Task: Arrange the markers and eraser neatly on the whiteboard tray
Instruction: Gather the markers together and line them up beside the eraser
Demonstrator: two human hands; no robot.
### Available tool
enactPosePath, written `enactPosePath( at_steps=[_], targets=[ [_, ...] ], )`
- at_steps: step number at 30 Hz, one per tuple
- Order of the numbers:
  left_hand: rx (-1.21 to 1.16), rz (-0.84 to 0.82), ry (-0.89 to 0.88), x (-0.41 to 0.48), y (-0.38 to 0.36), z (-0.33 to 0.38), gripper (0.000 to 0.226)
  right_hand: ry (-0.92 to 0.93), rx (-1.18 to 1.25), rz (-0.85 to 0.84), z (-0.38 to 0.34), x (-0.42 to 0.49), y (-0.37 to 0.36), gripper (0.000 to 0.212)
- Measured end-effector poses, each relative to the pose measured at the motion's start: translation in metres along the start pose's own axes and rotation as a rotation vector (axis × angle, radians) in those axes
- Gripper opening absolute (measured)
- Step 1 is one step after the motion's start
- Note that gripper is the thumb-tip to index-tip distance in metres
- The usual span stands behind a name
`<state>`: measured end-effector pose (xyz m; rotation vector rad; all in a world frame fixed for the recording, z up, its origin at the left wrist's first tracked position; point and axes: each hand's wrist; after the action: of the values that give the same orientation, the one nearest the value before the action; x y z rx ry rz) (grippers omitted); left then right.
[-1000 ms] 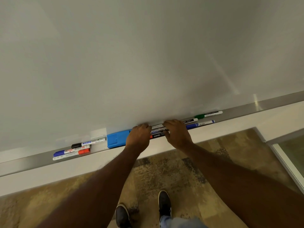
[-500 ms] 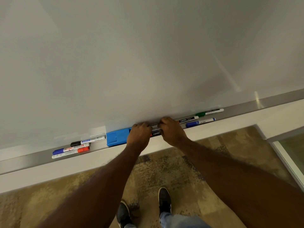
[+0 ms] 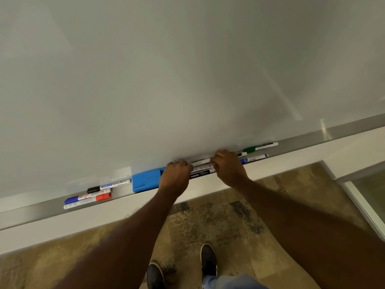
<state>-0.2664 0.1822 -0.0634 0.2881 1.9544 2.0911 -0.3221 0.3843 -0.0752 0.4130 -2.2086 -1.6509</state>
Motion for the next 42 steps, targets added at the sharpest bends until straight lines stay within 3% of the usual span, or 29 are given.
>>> enactPosePath(
  at_steps=[5, 12, 22, 28, 35, 42],
  targets=[
    [-0.015, 0.015, -0.009, 0.007, 0.003, 0.01, 0.012, -0.148, 0.007, 0.003, 0.037, -0.002, 0.021, 0.013],
    [-0.07, 0.039, 0.007, 0.01, 0.001, 0.019, 0.014, -0.169, -0.167, -0.18, 0.086, -0.009, 0.044, 0.017],
    [-0.119, 0.066, -0.006, 0.025, -0.005, 0.046, 0.016, -0.068, -0.205, -0.331, 0.103, -0.002, 0.053, 0.023],
    [-0.14, 0.059, -0.029, 0.038, -0.006, 0.058, 0.023, -0.005, -0.296, -0.248, 0.11, 0.002, 0.053, 0.025],
    [-0.15, 0.065, -0.033, 0.048, -0.008, 0.065, 0.023, 0.028, -0.476, -0.362, 0.107, 0.012, 0.049, 0.024],
    [-0.169, 0.068, -0.012, 0.058, -0.009, 0.07, 0.024, 0.055, -0.503, -0.397, 0.107, 0.016, 0.044, 0.023]
  ],
)
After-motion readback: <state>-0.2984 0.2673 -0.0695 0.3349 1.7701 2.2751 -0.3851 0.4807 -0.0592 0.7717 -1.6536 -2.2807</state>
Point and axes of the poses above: each hand's wrist, its own x-axis towards the middle knuckle, its own y-axis out of the back of the hand, z = x × y, and after that the axes turned 6 degrees about -y, right-handed
